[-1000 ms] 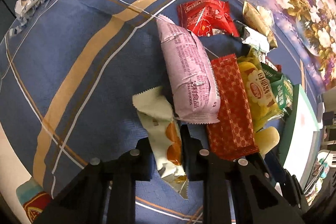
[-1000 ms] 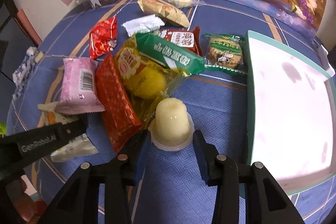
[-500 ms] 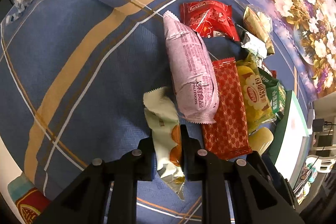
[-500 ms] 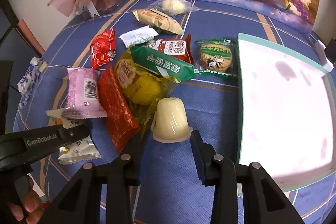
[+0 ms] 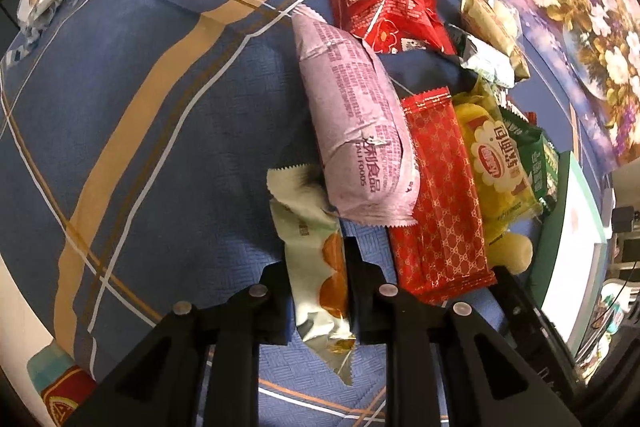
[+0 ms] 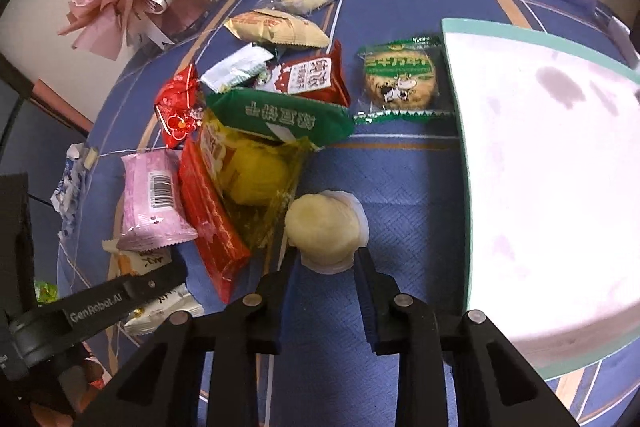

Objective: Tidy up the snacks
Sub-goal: 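Carry the jelly cup with the right tool while the left tool carries the pastry pack to the tray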

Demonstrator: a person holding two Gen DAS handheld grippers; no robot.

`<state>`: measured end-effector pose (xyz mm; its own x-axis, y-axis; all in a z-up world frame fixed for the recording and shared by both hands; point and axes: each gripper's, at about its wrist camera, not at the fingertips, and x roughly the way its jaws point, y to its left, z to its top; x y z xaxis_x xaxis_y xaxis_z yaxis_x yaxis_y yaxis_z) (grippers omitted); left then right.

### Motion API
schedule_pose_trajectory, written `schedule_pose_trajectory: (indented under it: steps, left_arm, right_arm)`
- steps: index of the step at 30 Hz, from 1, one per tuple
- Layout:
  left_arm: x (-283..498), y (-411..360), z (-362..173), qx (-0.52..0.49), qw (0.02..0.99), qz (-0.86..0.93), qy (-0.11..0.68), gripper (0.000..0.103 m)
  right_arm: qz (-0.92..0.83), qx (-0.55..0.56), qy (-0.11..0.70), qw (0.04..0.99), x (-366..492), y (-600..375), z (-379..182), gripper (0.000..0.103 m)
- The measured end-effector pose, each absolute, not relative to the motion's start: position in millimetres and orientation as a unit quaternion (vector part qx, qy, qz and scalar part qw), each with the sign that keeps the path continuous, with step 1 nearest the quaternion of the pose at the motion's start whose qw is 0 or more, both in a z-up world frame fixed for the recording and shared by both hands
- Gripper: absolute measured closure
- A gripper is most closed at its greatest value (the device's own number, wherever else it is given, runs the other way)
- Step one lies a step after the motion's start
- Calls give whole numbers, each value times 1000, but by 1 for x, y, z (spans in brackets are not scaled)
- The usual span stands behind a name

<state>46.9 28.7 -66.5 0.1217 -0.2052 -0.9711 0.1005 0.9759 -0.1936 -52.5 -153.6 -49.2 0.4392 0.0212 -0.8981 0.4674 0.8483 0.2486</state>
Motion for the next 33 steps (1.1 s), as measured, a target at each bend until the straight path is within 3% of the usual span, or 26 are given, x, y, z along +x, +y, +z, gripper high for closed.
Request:
schedule_pose_trajectory:
  steps: [10,14,22,33]
  left_arm:
    - [46,29,-66,-49,747,-102,655,83]
    - [47,31,-66,-53,746,-101,656,83]
    - [48,33,-65,-52,746,-101,656,83]
    - [47,28,-63,-42,749,-99,654,83]
  right_arm:
    - [-142,232,501,822,-38,-158,-43,67]
    - [-145,223,500,824,-30,-156,-43,55]
    - [-155,187,497,833,-9,-146,-42,56]
    - [-171,173,505,828,-9,-148,-52,66]
